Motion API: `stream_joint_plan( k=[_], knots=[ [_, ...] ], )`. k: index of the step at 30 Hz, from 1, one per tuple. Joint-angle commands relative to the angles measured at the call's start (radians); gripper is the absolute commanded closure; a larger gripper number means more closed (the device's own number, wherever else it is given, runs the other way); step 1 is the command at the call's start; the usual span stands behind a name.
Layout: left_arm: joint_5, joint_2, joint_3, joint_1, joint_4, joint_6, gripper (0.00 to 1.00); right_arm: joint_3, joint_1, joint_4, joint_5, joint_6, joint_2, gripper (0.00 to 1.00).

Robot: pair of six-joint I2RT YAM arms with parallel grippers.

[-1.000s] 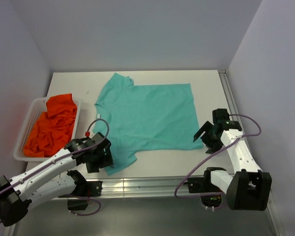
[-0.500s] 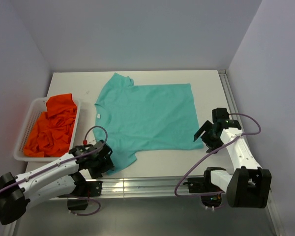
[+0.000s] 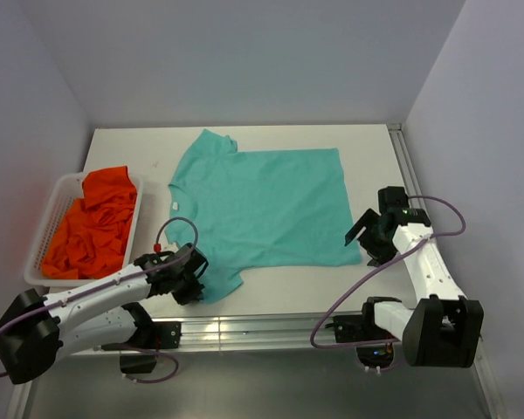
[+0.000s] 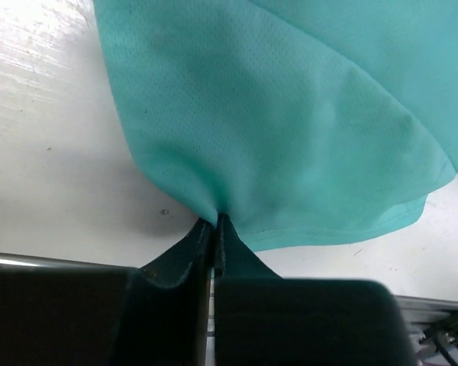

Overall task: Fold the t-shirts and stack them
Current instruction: Fold the tshirt

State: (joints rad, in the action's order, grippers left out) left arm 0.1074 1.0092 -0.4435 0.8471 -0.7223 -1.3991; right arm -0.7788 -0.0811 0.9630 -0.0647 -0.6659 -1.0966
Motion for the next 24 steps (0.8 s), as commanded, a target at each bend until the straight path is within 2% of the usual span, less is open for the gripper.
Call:
stream_joint_plan(
  k=[1, 6, 13, 20, 24],
  knots=[
    [0.095, 0.046, -0.047, 0.004, -0.058, 0.04, 0.96, 0.058, 0.007, -0.004, -0.056, -0.038, 0.05, 0.14],
    [0.115, 0.104, -0.144, 0.003, -0.091, 0.11, 0.98, 0.177, 0.009, -0.104, -0.083, -0.075, 0.06, 0.18],
    [0.109, 0.201, -0.248, -0.002, -0.089, 0.202, 1.0, 0.179, 0.012, -0.179, 0.012, -0.121, -0.029, 0.18],
    [0.11, 0.192, -0.291, -0.014, -0.138, 0.235, 1.0, 0.164, 0.012, -0.302, 0.063, -0.138, -0.153, 0.18],
    [0.118, 0.175, -0.31, -0.023, -0.177, 0.239, 1.0, 0.213, 0.012, -0.388, 0.057, -0.147, -0.215, 0.33]
  ],
)
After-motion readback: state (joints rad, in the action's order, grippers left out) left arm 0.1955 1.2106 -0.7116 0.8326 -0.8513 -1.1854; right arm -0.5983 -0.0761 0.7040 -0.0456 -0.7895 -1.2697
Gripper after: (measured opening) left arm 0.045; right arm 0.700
